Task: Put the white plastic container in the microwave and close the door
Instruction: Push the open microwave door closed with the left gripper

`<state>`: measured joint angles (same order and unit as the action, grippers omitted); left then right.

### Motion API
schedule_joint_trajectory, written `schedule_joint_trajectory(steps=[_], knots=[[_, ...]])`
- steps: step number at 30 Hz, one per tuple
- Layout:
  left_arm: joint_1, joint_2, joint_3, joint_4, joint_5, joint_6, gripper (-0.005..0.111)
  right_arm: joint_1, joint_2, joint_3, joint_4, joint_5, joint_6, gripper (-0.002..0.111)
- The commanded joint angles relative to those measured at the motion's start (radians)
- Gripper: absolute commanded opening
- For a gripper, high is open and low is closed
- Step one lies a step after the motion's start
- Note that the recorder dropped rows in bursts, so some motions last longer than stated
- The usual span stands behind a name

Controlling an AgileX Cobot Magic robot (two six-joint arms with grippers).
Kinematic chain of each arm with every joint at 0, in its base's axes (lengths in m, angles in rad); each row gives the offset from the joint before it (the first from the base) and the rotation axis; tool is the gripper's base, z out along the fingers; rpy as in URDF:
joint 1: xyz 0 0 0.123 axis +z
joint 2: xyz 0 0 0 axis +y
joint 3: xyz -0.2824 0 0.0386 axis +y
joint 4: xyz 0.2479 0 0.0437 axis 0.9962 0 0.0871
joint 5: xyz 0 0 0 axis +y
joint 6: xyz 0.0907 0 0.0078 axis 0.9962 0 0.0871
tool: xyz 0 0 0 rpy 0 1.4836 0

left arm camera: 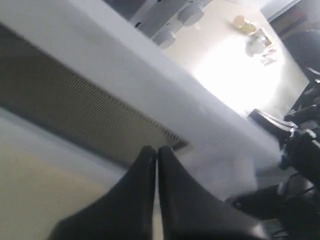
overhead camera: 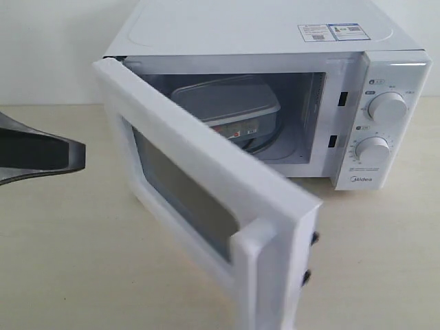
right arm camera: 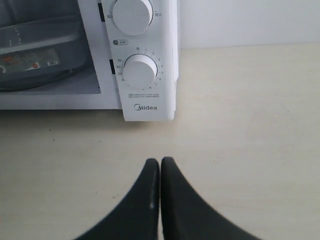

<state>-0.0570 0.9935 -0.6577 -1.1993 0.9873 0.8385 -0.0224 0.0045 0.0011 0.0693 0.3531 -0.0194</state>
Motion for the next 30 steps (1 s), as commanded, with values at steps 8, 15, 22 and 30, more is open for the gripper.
schedule_joint_trajectory(steps=[8, 15, 22, 30], knots=[[-0.001, -0.177, -0.004, 0.509, -0.258, -0.292, 0.004, -0.008, -0.004, -0.001, -0.147, -0.076, -0.110, 0.000], [-0.001, -0.164, -0.004, 0.502, -0.262, -0.293, 0.004, -0.008, -0.004, -0.001, -0.187, -0.279, -0.166, 0.000], [-0.001, -0.136, -0.004, 0.482, -0.327, -0.293, 0.004, -0.008, -0.004, -0.001, -0.011, -0.383, 0.065, 0.000], [-0.016, 0.134, -0.007, -0.142, -0.131, 0.233, 0.004, -0.008, -0.004, -0.001, 0.109, -0.388, 0.282, 0.000]])
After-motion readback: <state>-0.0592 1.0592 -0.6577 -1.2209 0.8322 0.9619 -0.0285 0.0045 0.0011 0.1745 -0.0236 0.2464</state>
